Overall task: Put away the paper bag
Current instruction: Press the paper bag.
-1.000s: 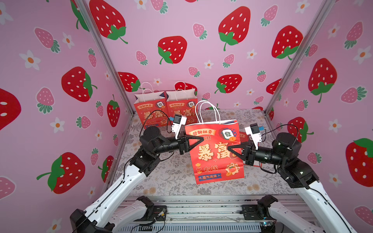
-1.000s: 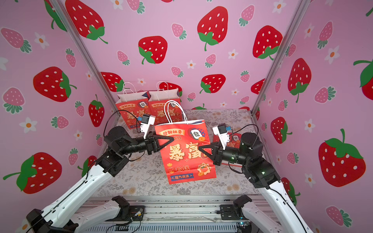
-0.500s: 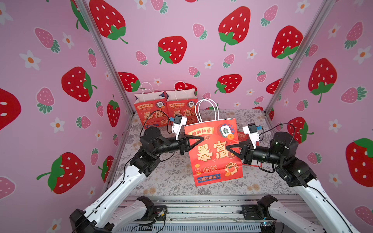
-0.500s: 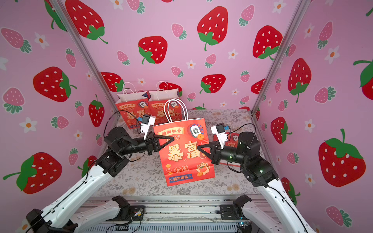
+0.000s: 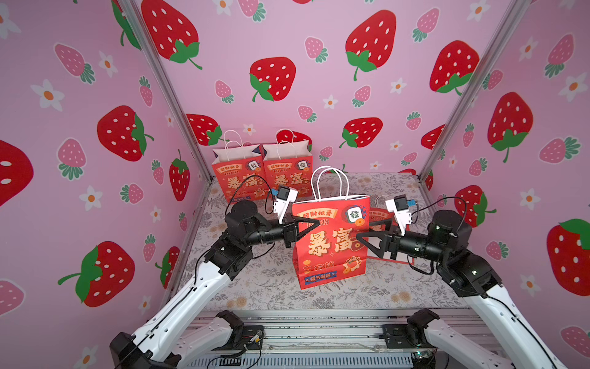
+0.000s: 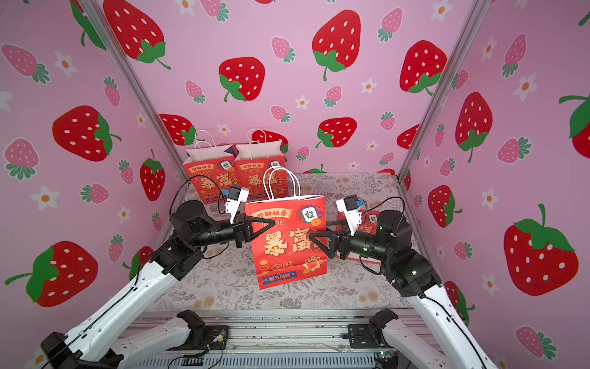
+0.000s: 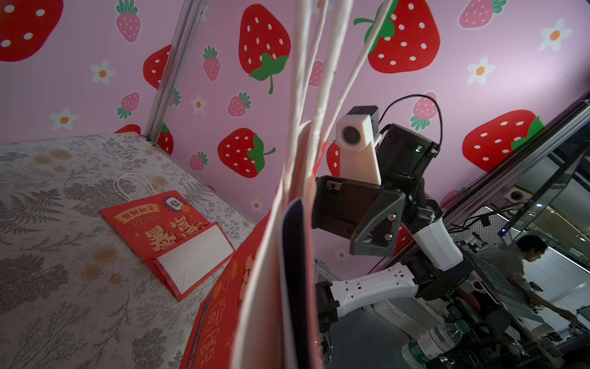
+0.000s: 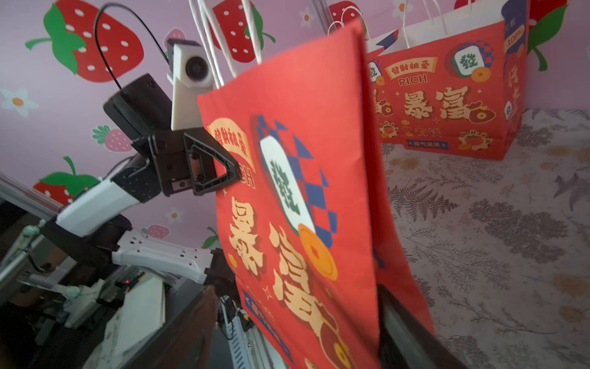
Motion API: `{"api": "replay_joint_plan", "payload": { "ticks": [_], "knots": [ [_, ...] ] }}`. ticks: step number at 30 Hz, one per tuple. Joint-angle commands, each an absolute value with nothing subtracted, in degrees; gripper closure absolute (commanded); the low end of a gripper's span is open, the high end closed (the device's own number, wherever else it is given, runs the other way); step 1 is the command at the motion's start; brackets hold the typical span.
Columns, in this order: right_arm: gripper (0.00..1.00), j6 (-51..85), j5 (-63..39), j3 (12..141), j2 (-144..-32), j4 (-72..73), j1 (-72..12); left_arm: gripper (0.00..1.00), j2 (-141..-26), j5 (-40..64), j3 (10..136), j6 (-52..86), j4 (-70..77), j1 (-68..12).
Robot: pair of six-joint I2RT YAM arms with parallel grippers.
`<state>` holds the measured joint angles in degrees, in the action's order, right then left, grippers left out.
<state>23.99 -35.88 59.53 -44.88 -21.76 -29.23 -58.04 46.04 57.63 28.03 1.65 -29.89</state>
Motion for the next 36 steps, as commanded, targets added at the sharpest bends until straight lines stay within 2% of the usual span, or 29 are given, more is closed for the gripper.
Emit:
{"api": "replay_joint_plan", "payload": {
  "ticks": [1,2,6,15,20,24,36],
  "knots": [
    [0.05,23.07,-33.32,58.88,-42.45,-22.72,-28.71,1.0,-59.15,52.33,61.38,24.31,-2.71,-26.56],
    [0.01,23.11,-32.89,58.44,-41.88,-22.37,-28.29,1.0,-59.86,55.05,61.93,24.67,-2.73,-25.07],
    [0.01,23.51,-36.85,57.57,-41.56,-22.85,-25.34,1.0,-62.32,65.49,62.97,28.31,1.73,-20.75],
    [0.02,22.83,-46.45,54.09,-42.28,-26.89,-14.4,1.0,-66.49,79.67,69.88,29.84,1.49,-17.55],
    [0.06,22.8,-51.47,51.87,-45.4,-23.89,-14.11,1.0,-68.96,83.08,74.73,31.63,1.41,-17.45],
    [0.09,33.43,-56.57,45.15,-46.2,-7.71,-14.86,1.0,-70.99,84.84,79.01,32.64,1.5,-16.97],
    [0.09,34.54,-55.77,38.09,-42.71,3.64,-19.04,1.0,-77.03,88.25,89.58,32.32,-3.52,-16.17]
  ]
}}
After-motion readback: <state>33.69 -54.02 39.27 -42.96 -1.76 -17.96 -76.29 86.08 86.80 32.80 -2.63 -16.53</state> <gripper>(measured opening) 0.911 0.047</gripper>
